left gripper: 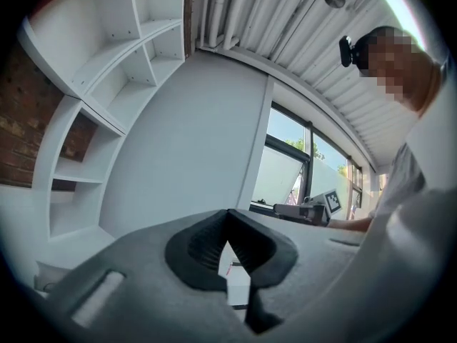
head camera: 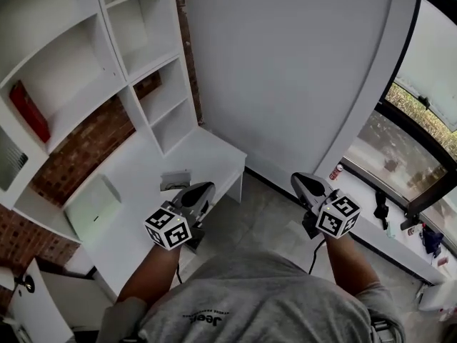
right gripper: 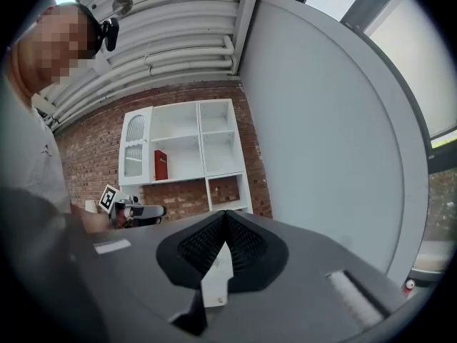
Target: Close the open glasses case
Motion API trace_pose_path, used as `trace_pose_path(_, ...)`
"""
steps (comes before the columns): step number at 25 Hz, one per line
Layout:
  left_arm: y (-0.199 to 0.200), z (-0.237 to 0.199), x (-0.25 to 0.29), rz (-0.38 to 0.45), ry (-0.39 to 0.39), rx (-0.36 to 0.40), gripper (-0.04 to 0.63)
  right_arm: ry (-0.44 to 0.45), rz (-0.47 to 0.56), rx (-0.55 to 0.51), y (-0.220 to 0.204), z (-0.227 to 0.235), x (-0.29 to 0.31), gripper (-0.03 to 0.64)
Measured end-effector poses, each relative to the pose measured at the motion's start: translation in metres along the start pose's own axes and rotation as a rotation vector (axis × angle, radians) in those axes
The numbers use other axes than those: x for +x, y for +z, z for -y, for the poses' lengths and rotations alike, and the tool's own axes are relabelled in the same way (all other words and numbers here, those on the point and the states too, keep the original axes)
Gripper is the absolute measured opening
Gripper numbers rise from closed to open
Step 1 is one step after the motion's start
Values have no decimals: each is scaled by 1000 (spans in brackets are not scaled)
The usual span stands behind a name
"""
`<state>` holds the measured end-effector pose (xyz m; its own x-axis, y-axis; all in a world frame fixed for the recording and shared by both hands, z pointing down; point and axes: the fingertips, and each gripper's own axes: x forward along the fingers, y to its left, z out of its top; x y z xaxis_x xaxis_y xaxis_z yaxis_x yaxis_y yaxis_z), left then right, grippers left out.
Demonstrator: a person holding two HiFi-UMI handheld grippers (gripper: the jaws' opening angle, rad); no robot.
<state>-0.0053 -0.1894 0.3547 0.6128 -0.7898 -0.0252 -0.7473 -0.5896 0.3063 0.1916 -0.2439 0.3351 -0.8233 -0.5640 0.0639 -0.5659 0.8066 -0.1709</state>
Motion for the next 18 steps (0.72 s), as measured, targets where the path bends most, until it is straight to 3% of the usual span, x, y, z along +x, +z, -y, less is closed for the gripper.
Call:
trace_pose_path(8,10,-25,94,-3,43,6,-3,57,-10,-5,26,92,37,9)
trace_pose_path(14,14,-61,114,-15,48,-6,-3,51,-22,7,24,115,75,9)
trace_pose_path(18,20,-92,118,-26,1,-9,-3,4,-26,-6,23,116,106,9)
